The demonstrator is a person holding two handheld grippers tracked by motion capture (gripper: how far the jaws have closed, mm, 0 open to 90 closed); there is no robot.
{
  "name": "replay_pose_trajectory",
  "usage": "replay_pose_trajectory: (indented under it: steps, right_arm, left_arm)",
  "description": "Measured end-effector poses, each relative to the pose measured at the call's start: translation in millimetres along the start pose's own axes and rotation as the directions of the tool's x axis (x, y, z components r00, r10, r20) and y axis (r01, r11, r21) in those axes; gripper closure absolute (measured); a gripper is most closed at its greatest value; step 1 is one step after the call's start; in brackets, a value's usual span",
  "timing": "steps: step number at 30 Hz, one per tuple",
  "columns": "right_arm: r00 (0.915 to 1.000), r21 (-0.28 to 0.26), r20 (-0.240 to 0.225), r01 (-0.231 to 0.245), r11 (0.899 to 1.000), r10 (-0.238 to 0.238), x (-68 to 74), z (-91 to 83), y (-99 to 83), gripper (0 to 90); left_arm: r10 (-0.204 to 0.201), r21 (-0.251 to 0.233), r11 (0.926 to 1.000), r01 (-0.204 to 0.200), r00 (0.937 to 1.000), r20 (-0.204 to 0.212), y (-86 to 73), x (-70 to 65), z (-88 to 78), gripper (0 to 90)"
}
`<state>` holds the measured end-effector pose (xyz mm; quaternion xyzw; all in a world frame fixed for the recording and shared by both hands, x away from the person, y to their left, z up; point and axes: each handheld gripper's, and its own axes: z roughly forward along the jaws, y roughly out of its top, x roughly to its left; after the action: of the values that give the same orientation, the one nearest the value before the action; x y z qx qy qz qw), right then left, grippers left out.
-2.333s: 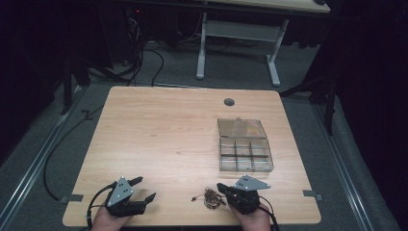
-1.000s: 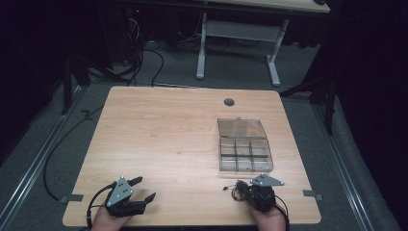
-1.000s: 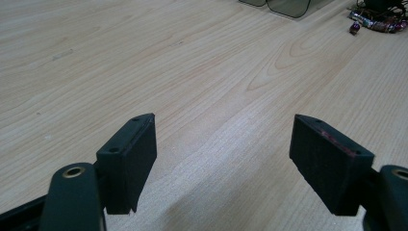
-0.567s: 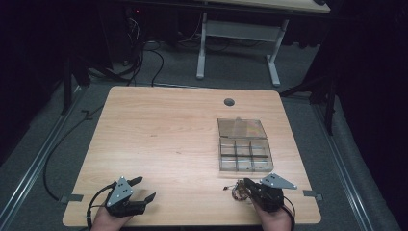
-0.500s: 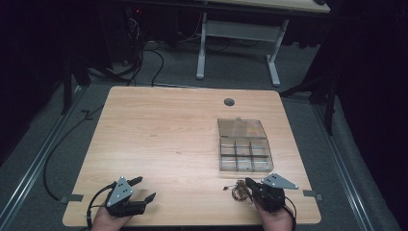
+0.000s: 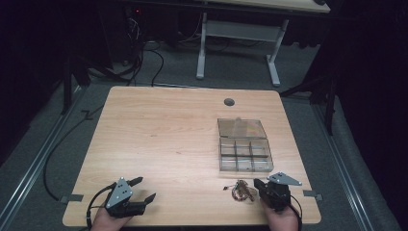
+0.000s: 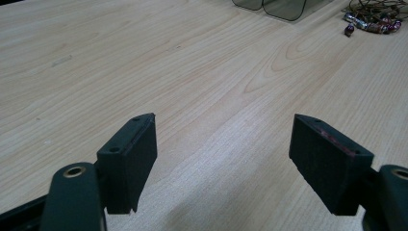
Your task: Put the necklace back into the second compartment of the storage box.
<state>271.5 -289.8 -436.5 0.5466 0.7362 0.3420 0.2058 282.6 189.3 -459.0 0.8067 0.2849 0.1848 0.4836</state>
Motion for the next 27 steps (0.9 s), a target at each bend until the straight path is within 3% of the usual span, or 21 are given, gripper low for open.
replay_pose_trajectory:
  steps: [5,9,14,16,17,18,21,23,24,27]
  right_arm:
    - [0.9999,0.073,0.007,0.015,0.997,-0.016,0.0,-0.8,8.6,86.2]
    - [0.9998,0.155,0.014,0.014,0.988,-0.016,-0.6,-0.2,16.1,84.2]
    - [0.9998,0.206,0.019,0.005,0.979,-0.009,0.1,0.1,21.6,83.4]
    - [0.9998,0.234,0.018,0.003,0.972,-0.008,1.2,0.4,25.4,82.8]
    - [0.9999,0.265,0.011,0.009,0.964,-0.012,2.6,1.1,28.2,81.7]
    - [0.9999,0.265,0.011,0.009,0.964,-0.012,2.6,1.1,28.2,81.7]
    - [0.9997,0.311,-0.013,0.024,0.95,-0.021,6.2,2.3,33.5,81.5]
    - [0.9996,0.324,-0.017,0.026,0.946,-0.022,6.6,2.5,34.6,81.5]
    - [0.9997,0.348,-0.02,0.022,0.937,-0.015,7.1,3.1,36.5,81.6]
    - [0.9994,0.366,-0.018,0.034,0.93,-0.029,7.7,3.5,38.5,81.6]
  left_arm:
    - [0.005,0.0,1.0,-0.005,1.0,0.006,-0.1,-0.5,-0.3,25.6]
    - [0.01,0.007,0.9999,-0.01,0.9999,0.008,0.3,-0.7,0.4,25.7]
    - [0.012,0.006,0.9999,-0.012,0.9999,0.011,0.2,-0.9,0.4,25.7]
    - [0.013,0.006,0.9999,-0.013,0.9998,0.013,0.2,-0.9,0.4,25.7]
    - [0.013,0.006,0.9999,-0.014,0.9998,0.013,0.2,-0.9,0.5,25.7]
    - [0.015,0.006,0.9999,-0.015,0.9998,0.013,0.2,-0.9,0.4,25.7]
    - [0.017,0.01,0.9998,-0.017,0.9997,0.017,0.4,-0.9,0.7,25.7]
    - [0.02,0.016,0.9997,-0.021,0.9996,0.021,0.6,-1.0,1.1,25.7]
    - [0.023,0.015,0.9996,-0.023,0.9996,0.019,0.6,-1.4,1.4,25.7]
    - [0.025,0.017,0.9995,-0.025,0.9995,0.02,0.7,-1.4,1.4,25.7]
